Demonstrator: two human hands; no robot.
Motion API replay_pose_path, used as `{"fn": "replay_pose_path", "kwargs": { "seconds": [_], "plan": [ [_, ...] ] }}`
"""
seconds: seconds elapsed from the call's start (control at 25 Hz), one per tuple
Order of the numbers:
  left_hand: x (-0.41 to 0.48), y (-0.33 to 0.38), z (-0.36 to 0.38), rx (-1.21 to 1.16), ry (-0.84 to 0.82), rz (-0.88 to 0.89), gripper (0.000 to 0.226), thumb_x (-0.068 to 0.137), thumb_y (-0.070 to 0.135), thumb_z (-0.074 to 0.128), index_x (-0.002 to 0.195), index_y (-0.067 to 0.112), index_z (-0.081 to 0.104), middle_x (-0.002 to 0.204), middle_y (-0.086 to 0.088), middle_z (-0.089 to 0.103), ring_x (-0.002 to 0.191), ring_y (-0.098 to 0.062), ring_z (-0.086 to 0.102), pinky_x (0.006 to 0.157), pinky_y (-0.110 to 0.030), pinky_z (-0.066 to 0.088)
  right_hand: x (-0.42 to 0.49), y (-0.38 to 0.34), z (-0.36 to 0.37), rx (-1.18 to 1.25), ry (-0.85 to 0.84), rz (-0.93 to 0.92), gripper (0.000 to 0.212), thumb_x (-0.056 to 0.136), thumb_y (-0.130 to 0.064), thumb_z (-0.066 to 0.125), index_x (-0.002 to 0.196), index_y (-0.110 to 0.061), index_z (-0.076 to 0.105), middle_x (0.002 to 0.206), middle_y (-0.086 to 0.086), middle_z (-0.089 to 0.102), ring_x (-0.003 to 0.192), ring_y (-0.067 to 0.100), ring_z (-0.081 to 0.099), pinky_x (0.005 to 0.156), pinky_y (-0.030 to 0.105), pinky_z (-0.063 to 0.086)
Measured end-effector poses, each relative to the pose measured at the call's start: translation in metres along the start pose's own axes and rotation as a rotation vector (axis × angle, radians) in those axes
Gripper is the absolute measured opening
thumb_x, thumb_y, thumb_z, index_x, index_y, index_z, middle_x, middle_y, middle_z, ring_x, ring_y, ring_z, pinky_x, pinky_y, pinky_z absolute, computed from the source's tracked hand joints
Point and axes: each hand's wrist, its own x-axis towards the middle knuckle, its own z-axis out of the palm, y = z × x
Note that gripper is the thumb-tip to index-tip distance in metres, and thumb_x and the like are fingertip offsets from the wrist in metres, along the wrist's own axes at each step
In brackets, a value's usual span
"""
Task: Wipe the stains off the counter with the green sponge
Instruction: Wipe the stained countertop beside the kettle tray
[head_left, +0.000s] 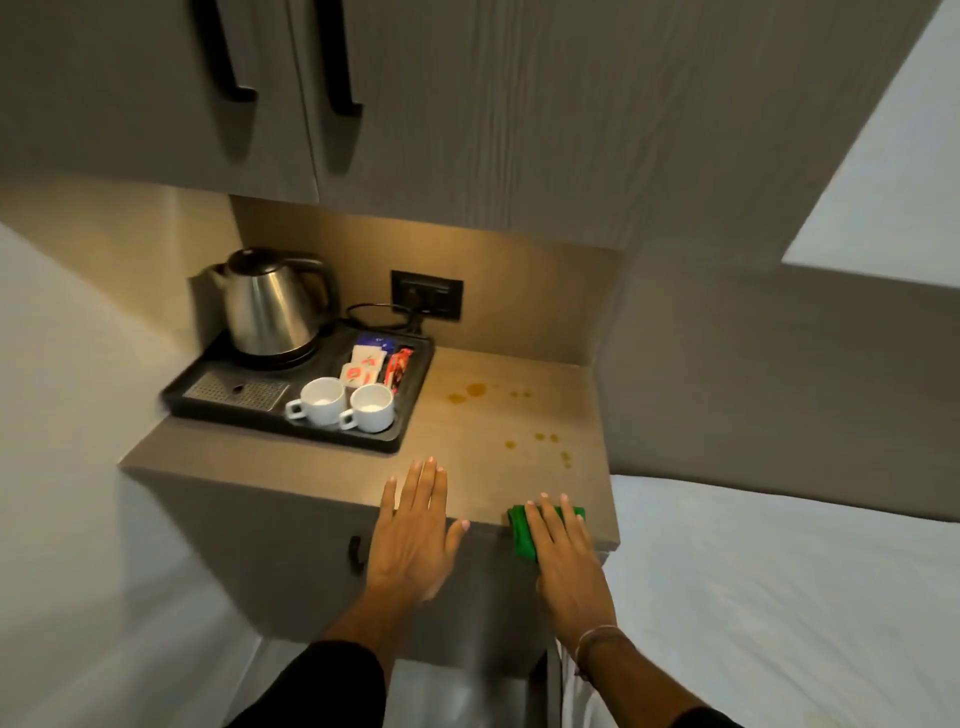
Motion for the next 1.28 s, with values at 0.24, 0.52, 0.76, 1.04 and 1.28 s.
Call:
{"fn": "replay_pose_path", "kwargs": {
  "seconds": [0.24, 0.52, 0.76, 1.04, 1.28],
  "plan": [
    [0.12, -0.004, 0.026, -0.027, -0.088, 0.092, 0.081, 0.105, 0.061, 0.028, 0.163, 0.01, 0.004, 0.175, -0.013, 0.004, 0.16, -0.029, -0.004, 0.129, -0.056, 0.005, 0.079, 0.042, 0.0, -0.013, -0.088, 0.143, 0.081, 0.098, -0.021, 0.062, 0.158, -0.027, 0.009, 0.17, 0.002, 0.008, 0.154, 0.026, -0.008, 0.124, 0.049, 0.005],
    [0.141, -0.016, 0.069, -0.143, -0.069, 0.063, 0.08, 0.101, 0.064, 0.025, 0.164, 0.016, 0.012, 0.175, -0.008, 0.01, 0.16, -0.027, 0.002, 0.129, -0.057, 0.006, 0.106, 0.049, 0.016, 0.067, -0.203, 0.073, 0.077, 0.1, -0.021, 0.05, 0.158, -0.031, 0.0, 0.167, -0.007, -0.007, 0.155, 0.019, -0.011, 0.127, 0.044, -0.005],
    [0.143, -0.021, 0.081, -0.165, -0.004, 0.064, 0.08, 0.101, 0.068, 0.021, 0.164, 0.019, 0.014, 0.175, -0.004, 0.013, 0.16, -0.024, 0.003, 0.129, -0.054, 0.004, 0.109, 0.113, 0.012, 0.128, -0.172, -0.025, 0.078, 0.093, -0.01, 0.045, 0.156, -0.036, 0.008, 0.165, -0.013, -0.001, 0.156, 0.017, -0.001, 0.127, 0.043, -0.002],
    [0.141, -0.018, 0.077, -0.179, 0.008, 0.056, 0.079, 0.101, 0.064, 0.022, 0.164, 0.018, 0.01, 0.175, -0.003, 0.009, 0.16, -0.022, 0.0, 0.129, -0.055, 0.007, 0.153, 0.071, 0.029, 0.218, -0.239, -0.164, 0.078, 0.093, -0.003, 0.046, 0.158, -0.034, 0.016, 0.169, -0.007, 0.013, 0.156, 0.014, 0.0, 0.127, 0.049, 0.003],
    [0.142, -0.02, 0.078, -0.158, 0.012, 0.07, 0.078, 0.102, 0.064, 0.023, 0.164, 0.017, 0.012, 0.175, -0.006, 0.009, 0.16, -0.023, 0.001, 0.129, -0.052, 0.003, 0.172, 0.091, 0.018, 0.244, -0.139, -0.022, 0.071, 0.093, 0.007, 0.046, 0.155, -0.023, 0.029, 0.164, -0.005, 0.022, 0.156, 0.021, 0.009, 0.127, 0.053, 0.007]
  ]
}}
